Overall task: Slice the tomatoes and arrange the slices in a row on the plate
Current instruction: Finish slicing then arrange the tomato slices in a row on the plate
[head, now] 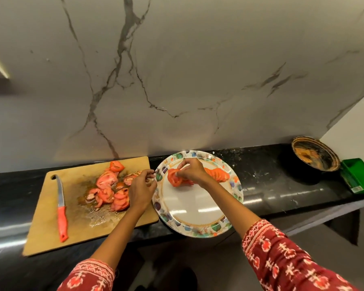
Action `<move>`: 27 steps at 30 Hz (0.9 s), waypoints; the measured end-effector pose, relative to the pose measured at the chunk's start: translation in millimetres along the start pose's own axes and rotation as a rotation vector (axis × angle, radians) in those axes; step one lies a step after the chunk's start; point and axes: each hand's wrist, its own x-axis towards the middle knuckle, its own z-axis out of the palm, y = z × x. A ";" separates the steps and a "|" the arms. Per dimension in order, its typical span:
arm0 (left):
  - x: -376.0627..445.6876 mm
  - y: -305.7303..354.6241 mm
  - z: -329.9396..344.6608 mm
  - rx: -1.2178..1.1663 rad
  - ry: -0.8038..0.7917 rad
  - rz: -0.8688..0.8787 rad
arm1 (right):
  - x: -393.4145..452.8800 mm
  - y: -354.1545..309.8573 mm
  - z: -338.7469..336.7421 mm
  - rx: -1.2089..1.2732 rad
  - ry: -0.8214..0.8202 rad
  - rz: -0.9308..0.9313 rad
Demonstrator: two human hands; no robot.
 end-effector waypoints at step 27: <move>9.1 30.9 41.8 0.415 -0.191 0.149 | 14.9 12.3 -27.1 -0.093 0.172 -0.061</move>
